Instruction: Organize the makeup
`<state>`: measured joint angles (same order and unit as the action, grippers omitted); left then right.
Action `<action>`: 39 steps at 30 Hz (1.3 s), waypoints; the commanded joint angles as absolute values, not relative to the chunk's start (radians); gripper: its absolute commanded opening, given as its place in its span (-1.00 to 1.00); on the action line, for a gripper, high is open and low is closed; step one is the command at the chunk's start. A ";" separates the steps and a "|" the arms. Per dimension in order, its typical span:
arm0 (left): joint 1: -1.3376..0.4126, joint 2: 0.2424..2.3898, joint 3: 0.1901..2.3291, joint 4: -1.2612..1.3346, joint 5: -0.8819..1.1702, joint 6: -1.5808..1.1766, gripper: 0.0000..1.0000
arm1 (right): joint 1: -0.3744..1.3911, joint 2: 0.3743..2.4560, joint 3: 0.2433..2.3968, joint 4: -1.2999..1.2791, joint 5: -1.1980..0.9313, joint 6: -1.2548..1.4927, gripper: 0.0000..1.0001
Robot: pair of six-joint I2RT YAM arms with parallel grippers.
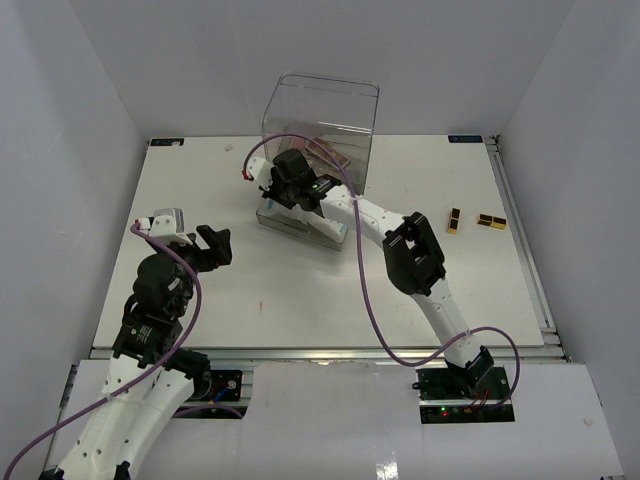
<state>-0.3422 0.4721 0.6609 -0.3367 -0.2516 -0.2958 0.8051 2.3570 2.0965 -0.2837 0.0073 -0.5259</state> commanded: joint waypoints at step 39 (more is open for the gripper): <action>-0.337 0.489 0.633 -0.301 -0.088 -0.331 0.82 | 0.763 2.383 2.133 -0.383 0.241 -0.635 -0.62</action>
